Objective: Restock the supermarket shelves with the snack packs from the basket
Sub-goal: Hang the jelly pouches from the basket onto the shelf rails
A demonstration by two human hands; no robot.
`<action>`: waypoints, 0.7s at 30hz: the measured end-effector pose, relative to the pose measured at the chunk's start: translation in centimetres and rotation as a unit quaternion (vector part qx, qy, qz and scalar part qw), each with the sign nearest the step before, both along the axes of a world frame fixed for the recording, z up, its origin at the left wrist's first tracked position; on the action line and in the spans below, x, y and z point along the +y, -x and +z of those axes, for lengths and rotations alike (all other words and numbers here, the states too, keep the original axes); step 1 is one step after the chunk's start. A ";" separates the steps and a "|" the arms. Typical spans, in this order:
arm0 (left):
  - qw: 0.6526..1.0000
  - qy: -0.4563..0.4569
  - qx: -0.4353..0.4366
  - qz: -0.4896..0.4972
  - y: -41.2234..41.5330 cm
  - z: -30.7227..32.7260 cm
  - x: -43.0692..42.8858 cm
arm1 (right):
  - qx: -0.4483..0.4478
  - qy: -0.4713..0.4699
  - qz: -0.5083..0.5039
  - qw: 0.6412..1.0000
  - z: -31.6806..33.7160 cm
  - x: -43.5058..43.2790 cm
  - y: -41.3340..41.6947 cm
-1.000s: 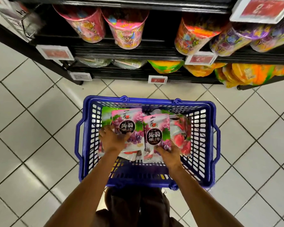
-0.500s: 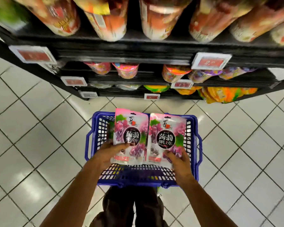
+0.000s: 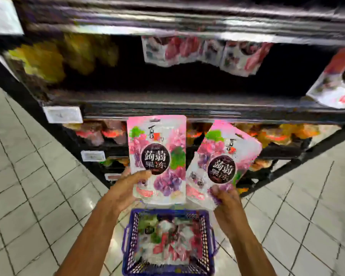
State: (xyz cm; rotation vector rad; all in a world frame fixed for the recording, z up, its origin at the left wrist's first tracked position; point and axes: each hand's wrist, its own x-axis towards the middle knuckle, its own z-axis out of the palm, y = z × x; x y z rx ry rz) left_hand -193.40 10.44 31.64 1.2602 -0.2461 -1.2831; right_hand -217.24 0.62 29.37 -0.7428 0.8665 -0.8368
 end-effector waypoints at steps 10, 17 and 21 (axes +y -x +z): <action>0.941 0.185 -0.270 0.090 -0.6 22.6 -2.2 | 0.069 0.287 -0.007 0.956 21.6 -4.0 0.2; 0.917 0.219 -0.330 0.055 -3.7 27.8 -1.7 | 0.099 0.377 -0.092 0.916 28.0 -4.6 -1.1; 0.904 0.258 -0.336 0.053 -5.9 29.5 -1.8 | 0.113 0.401 -0.119 0.901 30.1 -4.5 -2.7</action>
